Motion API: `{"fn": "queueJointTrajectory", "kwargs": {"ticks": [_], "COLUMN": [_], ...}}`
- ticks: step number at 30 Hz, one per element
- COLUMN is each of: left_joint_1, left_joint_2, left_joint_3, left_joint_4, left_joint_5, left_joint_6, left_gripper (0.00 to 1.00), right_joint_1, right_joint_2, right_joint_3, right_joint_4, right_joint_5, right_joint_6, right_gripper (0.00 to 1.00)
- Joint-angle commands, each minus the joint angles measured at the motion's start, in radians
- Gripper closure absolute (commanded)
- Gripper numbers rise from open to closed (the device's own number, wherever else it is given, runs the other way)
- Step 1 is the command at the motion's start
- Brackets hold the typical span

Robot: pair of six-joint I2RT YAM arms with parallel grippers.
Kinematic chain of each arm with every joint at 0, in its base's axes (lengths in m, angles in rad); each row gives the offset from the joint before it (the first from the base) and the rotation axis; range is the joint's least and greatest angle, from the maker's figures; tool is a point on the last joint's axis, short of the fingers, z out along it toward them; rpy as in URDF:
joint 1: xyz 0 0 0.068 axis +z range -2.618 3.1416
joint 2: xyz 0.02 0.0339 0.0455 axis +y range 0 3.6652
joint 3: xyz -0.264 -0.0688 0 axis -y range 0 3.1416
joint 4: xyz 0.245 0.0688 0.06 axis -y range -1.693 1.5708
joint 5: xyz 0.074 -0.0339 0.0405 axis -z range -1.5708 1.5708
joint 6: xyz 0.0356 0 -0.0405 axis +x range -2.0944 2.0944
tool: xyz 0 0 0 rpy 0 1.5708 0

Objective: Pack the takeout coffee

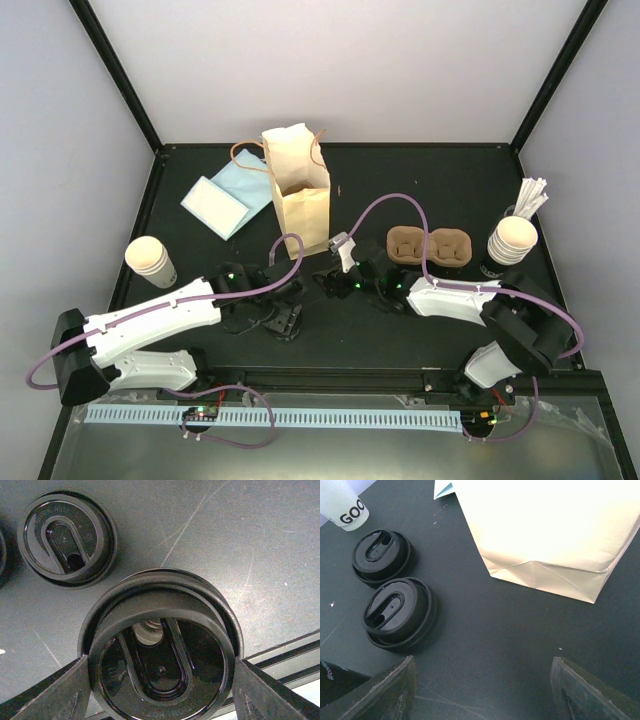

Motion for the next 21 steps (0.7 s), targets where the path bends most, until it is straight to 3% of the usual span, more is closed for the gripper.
{"fn": "queueJointTrajectory", "kwargs": {"ticks": [1,21], "left_joint_1": [-0.005,-0.005], "left_joint_2": [0.009,0.024], "left_joint_3": [0.027,-0.016], "left_joint_4": [-0.025,0.014], "left_joint_5": [-0.031,0.015], "left_joint_6": [0.007,0.017], "left_gripper": [0.28,0.28], "right_joint_1": [0.000,-0.001], "right_joint_2": [-0.008,0.002], "right_joint_3": [0.027,0.032], "right_joint_4": [0.016,0.013], "right_joint_5": [0.000,-0.016], "right_joint_6": [-0.018,-0.022], "right_gripper": [0.24,0.24]}}
